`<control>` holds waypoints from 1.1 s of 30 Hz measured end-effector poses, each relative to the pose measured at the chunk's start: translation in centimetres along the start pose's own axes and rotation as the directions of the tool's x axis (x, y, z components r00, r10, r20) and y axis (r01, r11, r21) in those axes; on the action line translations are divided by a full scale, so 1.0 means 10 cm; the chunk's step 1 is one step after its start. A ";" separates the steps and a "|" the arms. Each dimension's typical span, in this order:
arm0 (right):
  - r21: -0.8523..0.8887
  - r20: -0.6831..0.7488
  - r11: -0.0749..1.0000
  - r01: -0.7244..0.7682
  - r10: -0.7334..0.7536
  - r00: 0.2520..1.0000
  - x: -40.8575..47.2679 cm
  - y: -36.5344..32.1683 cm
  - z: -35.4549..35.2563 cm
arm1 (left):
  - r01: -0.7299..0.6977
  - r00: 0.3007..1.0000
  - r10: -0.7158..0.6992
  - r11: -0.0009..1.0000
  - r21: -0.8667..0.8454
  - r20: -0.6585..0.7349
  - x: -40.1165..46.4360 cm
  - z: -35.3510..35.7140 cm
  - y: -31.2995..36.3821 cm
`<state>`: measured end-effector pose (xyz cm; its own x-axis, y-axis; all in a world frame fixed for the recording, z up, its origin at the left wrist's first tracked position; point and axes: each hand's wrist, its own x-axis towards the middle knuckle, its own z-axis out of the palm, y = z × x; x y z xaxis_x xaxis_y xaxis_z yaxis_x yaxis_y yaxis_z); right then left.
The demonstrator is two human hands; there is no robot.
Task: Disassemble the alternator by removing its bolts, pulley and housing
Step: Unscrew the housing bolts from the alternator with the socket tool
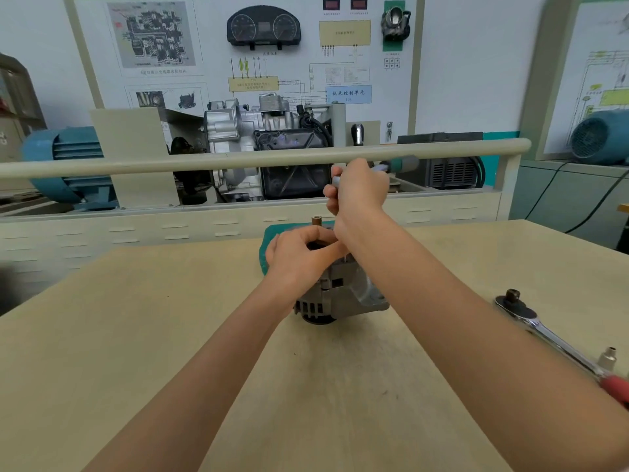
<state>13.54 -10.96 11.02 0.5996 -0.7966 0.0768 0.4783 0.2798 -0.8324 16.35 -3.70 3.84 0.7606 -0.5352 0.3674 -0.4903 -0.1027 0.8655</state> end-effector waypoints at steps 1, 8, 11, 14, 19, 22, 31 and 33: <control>-0.010 0.040 0.999 -0.047 0.047 0.998 0.00 -0.02 -0.01 | 0.003 1.000 -0.003 1.000 0.002 0.012 0.00 -0.01 0.00; -0.067 0.457 0.903 -0.424 0.405 0.792 0.15 -0.21 -0.16 | 0.016 0.995 -0.015 1.000 -0.016 0.098 -0.02 -0.07 0.01; -0.068 0.531 0.896 -0.439 0.405 0.744 0.14 -0.20 -0.16 | 0.063 0.996 -0.061 0.997 -0.033 0.069 0.00 -0.05 0.02; -0.052 0.526 0.898 -0.437 0.397 0.752 0.12 -0.19 -0.13 | 0.080 0.995 -0.077 0.996 -0.039 0.059 0.01 -0.05 0.03; 0.031 0.411 0.920 -0.392 0.345 0.843 0.12 -0.19 -0.11 | 0.092 0.994 -0.091 0.996 -0.013 0.056 0.05 -0.04 0.06; 0.051 0.216 0.978 -0.204 0.189 0.958 0.10 -0.08 -0.02 | 0.070 0.997 -0.071 0.997 0.038 0.015 0.06 -0.01 0.09; 0.003 0.136 0.991 -0.133 0.132 0.982 0.14 -0.06 0.02 | 0.051 0.992 -0.066 0.990 0.134 0.107 0.13 -0.05 0.12; -0.038 0.242 0.973 -0.228 0.230 0.942 0.14 -0.11 -0.02 | 0.052 0.977 -0.069 0.995 0.087 0.202 0.13 -0.13 0.11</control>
<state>13.69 -12.51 11.91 0.8309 -0.5563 0.0136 0.3041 0.4334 -0.8484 17.32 -3.40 5.70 0.6914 -0.6848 0.2303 -0.4850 -0.2037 0.8504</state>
